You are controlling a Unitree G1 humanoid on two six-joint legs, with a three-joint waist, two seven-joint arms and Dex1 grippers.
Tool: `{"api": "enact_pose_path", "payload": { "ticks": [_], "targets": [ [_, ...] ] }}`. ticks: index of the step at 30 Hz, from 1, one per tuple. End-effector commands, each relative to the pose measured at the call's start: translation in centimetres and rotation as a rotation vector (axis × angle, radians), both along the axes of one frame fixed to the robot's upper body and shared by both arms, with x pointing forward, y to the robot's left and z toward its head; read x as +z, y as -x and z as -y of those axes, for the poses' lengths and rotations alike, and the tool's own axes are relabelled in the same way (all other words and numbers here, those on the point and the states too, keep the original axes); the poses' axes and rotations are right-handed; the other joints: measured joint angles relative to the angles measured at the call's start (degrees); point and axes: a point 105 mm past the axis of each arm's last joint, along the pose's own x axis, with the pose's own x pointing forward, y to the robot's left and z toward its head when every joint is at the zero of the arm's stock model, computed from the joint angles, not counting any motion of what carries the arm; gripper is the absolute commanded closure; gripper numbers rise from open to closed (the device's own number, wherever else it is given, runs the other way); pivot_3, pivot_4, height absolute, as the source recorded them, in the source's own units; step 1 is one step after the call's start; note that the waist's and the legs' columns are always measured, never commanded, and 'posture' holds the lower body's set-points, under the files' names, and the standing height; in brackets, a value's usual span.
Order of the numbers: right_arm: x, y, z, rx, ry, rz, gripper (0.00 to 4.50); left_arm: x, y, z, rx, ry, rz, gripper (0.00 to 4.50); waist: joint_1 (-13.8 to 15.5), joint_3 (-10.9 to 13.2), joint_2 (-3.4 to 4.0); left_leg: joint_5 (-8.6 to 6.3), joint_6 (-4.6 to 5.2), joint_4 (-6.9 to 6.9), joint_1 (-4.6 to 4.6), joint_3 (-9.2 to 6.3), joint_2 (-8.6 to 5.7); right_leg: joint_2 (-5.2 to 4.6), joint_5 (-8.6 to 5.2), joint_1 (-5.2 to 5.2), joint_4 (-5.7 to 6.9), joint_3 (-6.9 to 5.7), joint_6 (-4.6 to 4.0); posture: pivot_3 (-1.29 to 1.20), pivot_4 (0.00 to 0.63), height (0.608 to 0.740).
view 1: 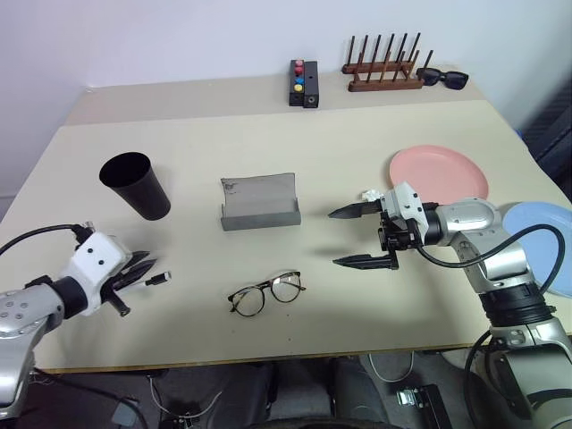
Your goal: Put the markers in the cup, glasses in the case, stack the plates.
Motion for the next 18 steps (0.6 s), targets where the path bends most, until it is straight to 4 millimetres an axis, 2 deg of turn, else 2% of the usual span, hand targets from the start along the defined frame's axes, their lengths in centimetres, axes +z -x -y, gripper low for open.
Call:
{"api": "enact_pose_path", "payload": {
  "ticks": [1,4,5,18],
  "targets": [
    [0.7,0.1,-0.4,0.014,-0.017,0.037,0.0,0.5,0.4,-0.5,-0.018,0.001,-0.043,1.98,0.0,0.0,-0.01,0.0,0.0,0.0,0.0,0.0,0.0,0.0,0.0,0.0,0.0,0.0,0.0,0.0,0.15,0.74],
    [0.2,0.1,-0.1,0.01,-0.017,0.032,0.0,0.2,1.0,-0.9,-0.057,-0.029,-0.101,0.37,-0.1,0.0,-0.02,0.03,-0.05,0.0,0.0,-0.01,0.01,0.0,0.0,-0.01,0.0,0.0,0.0,0.0,0.15,0.74],
    [0.1,0.1,0.0,0.009,-0.018,0.031,0.0,0.1,1.1,-1.0,-0.067,-0.035,-0.114,0.06,-0.1,0.0,-0.02,0.03,-0.06,-0.01,0.0,-0.01,0.01,0.01,0.0,-0.01,0.01,0.0,0.0,0.0,0.15,0.74],
    [-0.1,0.3,0.0,0.003,-0.022,0.037,0.0,-1.0,1.7,-2.4,-0.157,-0.107,-0.247,0.06,-0.1,0.0,-0.02,0.02,-0.03,-0.03,0.0,0.0,0.01,0.0,0.0,-0.02,0.0,0.0,0.0,0.0,0.15,0.74]
  ]
}}
